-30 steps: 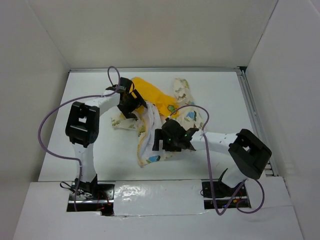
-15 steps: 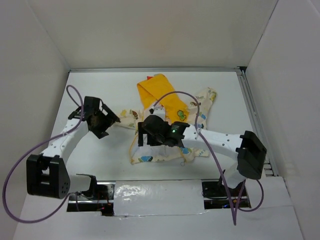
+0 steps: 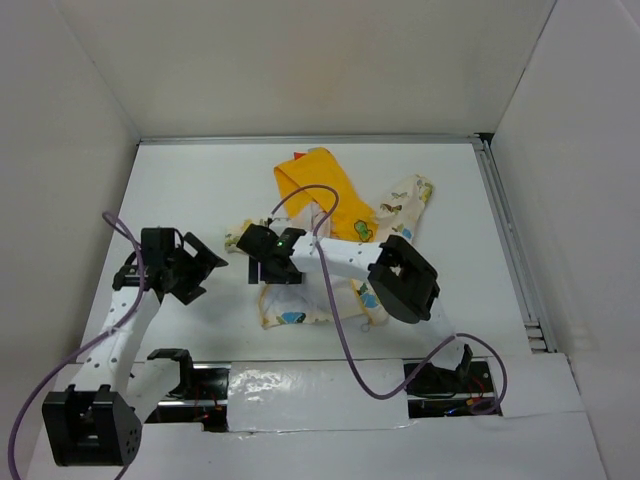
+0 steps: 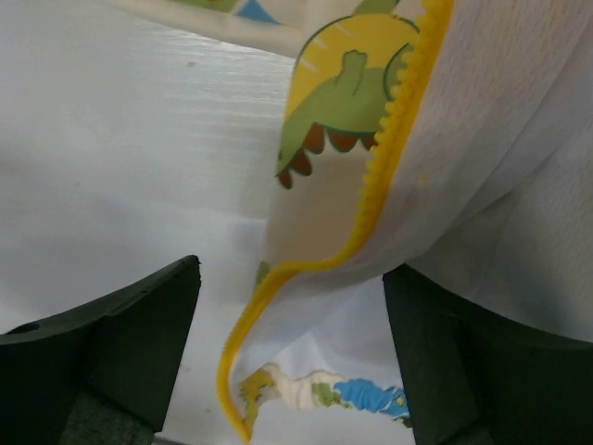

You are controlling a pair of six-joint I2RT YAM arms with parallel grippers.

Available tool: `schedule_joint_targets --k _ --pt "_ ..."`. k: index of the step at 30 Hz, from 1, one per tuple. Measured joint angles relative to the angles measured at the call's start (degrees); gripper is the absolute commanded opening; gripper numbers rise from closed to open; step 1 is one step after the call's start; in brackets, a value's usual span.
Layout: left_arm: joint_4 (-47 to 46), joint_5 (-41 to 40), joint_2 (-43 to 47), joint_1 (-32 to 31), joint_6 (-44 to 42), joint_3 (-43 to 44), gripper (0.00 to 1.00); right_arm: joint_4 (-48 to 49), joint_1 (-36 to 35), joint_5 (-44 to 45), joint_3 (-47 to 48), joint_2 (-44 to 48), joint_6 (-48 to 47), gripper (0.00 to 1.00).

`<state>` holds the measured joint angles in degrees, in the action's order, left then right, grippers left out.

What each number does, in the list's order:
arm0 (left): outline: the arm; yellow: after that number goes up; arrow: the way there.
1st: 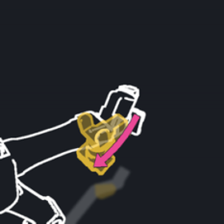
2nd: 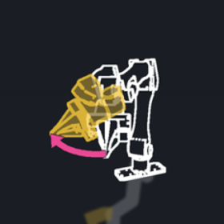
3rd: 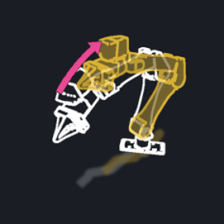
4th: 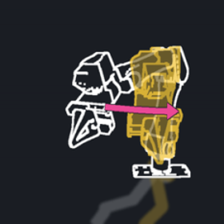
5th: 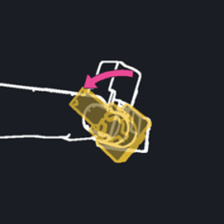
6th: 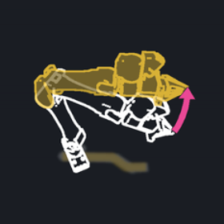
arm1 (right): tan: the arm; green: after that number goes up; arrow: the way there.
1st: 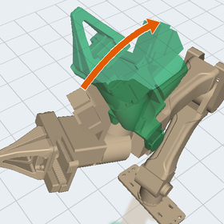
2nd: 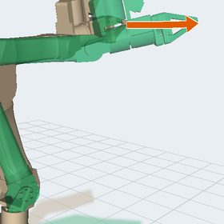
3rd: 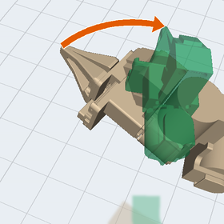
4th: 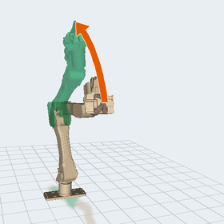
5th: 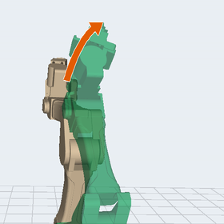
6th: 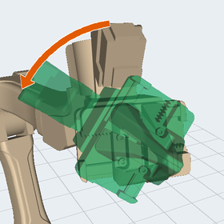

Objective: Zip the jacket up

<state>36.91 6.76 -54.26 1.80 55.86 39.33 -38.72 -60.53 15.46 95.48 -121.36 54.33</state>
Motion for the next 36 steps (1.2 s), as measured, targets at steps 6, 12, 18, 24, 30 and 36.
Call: schedule_joint_targets --k 6,12,18,24,30,36 --pt "0.00 1.60 4.74 -0.48 0.00 -2.34 0.99 -2.16 0.72 1.09 1.42 -1.31 1.25 0.41" --pt "0.11 0.59 5.77 -1.16 0.26 -2.97 0.99 -3.04 1.99 1.79 4.04 -1.40 0.90 0.00" --pt "-0.92 1.97 5.44 -1.16 -0.48 -3.15 0.99 2.25 2.05 -1.03 -1.86 3.80 -4.70 0.00" --pt "-2.62 4.35 3.56 -3.39 -2.16 -3.15 0.99 14.12 2.60 -5.49 -21.64 28.04 -7.43 0.00" --pt "-3.04 4.55 1.46 -6.54 -3.37 -3.13 0.99 27.21 10.71 -10.16 -47.41 47.28 -4.09 0.09" --pt "-3.82 4.46 -0.04 -13.73 -3.63 -2.67 0.99 27.87 16.81 -11.13 -65.64 48.11 0.35 0.25"
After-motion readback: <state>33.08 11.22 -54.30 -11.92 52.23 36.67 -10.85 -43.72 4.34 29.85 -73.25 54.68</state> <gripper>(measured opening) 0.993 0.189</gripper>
